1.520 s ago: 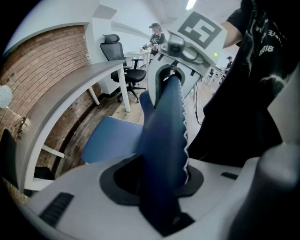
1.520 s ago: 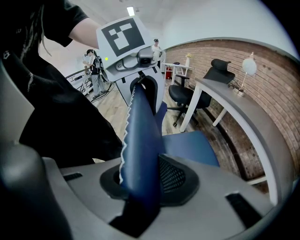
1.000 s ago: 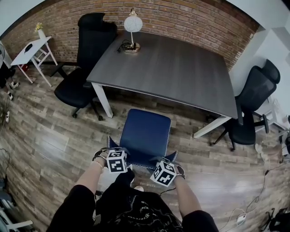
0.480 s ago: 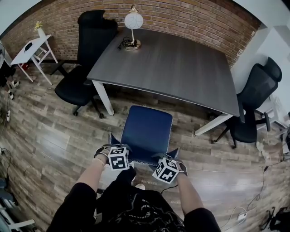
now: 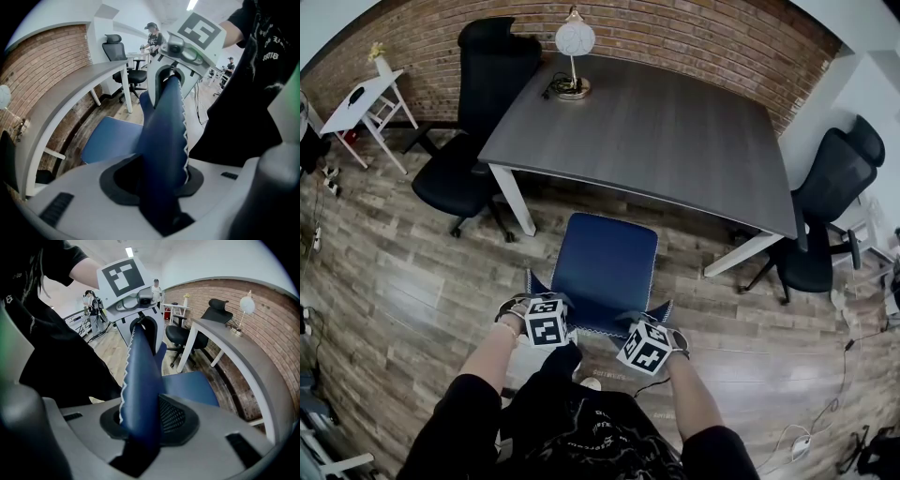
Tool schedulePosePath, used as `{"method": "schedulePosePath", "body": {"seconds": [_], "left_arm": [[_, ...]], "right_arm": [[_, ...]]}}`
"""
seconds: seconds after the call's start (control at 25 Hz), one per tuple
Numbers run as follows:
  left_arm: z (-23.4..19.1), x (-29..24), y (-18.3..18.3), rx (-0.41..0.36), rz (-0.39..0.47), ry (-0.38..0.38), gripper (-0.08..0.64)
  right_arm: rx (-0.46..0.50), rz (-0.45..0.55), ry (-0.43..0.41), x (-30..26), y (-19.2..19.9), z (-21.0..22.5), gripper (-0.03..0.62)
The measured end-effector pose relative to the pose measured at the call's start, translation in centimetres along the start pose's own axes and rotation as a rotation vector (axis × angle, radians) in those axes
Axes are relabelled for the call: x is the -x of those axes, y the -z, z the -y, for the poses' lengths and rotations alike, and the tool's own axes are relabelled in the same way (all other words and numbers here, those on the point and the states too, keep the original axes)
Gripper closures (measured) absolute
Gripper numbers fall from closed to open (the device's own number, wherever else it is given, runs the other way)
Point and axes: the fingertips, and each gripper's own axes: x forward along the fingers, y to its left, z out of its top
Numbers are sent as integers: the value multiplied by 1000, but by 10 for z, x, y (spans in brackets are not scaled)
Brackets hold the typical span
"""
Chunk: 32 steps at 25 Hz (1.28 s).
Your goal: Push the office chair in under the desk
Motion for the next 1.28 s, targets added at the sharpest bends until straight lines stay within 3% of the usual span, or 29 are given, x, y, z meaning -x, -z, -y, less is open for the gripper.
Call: {"method": "schedulePosePath", "body": {"seconds": [1.28], "left_arm": [[-42, -2, -12, 3, 6, -1, 417]], "right_arm": [[-1, 5, 6, -2, -4, 45, 494]]}}
